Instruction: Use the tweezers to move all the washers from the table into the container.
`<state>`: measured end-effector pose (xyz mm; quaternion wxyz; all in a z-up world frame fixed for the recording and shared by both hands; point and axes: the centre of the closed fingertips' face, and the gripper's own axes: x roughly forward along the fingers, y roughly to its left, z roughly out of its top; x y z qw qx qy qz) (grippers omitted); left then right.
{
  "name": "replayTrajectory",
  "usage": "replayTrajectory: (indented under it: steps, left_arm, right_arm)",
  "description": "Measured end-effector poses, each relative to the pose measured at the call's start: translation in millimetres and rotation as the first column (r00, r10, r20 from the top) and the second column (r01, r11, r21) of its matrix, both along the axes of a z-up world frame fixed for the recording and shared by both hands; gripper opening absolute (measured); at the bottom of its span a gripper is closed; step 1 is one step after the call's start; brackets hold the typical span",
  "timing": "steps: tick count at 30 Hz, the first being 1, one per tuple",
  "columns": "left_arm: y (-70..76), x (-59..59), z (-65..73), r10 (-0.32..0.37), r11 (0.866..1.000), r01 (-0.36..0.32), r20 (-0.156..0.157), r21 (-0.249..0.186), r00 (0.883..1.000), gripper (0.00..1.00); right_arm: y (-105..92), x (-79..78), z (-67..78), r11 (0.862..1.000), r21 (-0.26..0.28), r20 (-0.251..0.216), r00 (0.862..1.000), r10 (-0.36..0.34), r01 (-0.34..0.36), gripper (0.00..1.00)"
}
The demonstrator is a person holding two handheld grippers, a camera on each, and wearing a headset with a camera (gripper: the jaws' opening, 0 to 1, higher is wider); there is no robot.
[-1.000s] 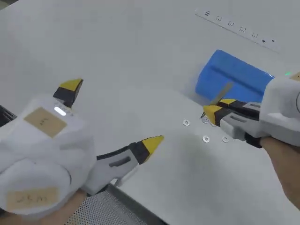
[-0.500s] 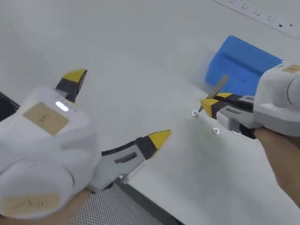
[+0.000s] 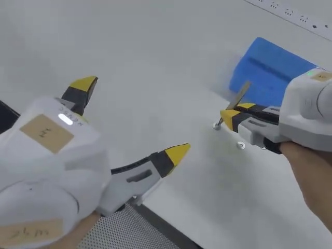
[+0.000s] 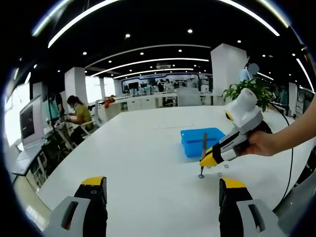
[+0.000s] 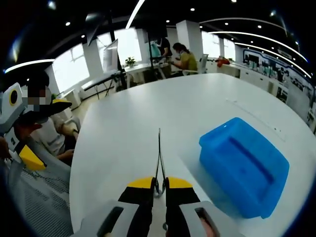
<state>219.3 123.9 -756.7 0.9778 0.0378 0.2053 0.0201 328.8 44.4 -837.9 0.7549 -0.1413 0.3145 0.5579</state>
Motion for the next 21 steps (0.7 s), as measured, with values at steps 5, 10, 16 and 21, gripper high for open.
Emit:
replayTrajectory:
  steps: [5,10,16,21]
  left_arm:
    - [0.5,-0.6,-1.5,0.000,1.000,0.000,-0.010,0.008,1.000,0.96]
    - [1.4,-1.0,-2.8,0.003,1.000,-0.003,-0.018,0.014,1.000,0.96]
    - [2.4,-1.2,-4.8,0.003,1.000,-0.003,-0.023,0.019,1.000,0.95]
    - [3.1,-1.3,-5.8,0.005,1.000,-0.004,-0.026,0.021,1.000,0.94]
  right_arm:
    - [0.0,0.3,0.0,1.000,-0.002,0.010,1.000,-0.002,0.002,0.05]
    - [-1.4,-3.6,-0.3,1.000,-0.020,0.052,0.999,0.010,-0.009,0.05]
    - [-1.1,-6.9,-1.2,0.999,-0.046,0.106,0.994,0.022,-0.017,0.05]
    - [-1.7,-6.1,-1.4,0.998,-0.057,0.115,0.993,0.021,-0.014,0.05]
